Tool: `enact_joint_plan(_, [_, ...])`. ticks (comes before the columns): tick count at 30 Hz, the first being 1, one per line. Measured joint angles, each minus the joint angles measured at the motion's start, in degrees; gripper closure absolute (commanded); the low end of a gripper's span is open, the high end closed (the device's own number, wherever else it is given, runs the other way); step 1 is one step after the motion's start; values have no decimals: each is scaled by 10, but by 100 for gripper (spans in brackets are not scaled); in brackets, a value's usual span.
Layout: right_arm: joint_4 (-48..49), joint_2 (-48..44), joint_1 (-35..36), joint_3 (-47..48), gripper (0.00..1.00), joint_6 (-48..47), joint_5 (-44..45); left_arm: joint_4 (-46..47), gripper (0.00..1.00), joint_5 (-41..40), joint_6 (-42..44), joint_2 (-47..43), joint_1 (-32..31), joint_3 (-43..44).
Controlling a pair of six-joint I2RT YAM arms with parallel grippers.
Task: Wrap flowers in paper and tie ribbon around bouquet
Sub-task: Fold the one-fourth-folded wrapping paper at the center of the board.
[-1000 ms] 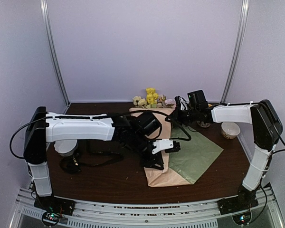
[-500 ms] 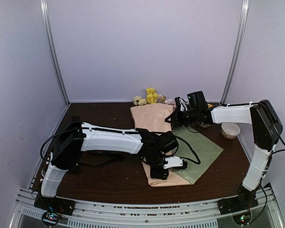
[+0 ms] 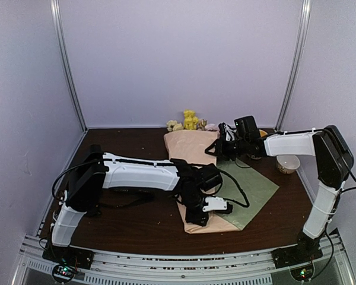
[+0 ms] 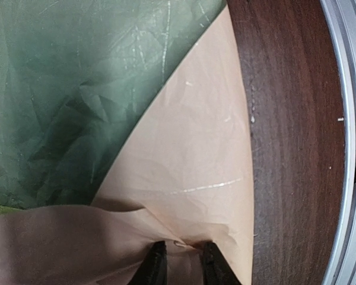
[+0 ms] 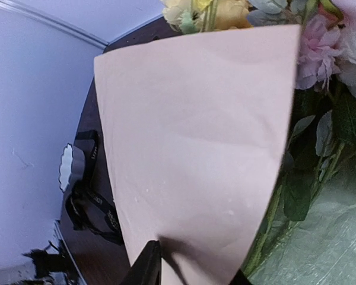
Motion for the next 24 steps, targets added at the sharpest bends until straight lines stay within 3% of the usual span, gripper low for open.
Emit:
enact_joint_plan(4, [21,-29,0,-61,52,0,-16,-3,75,14,5,1,4,0])
enact_joint_plan(8, [47,-77,10,-137,47,3,-31,-3,76,20,8,2,6,1])
enact_joint_plan(17, [101,-103,86,-233,53,17,-41,-3,76,25,10,2,7,1])
enact_joint_plan(24, [132,-115,104,-301,59,50,-32,-3,76,26,10,3,7,1])
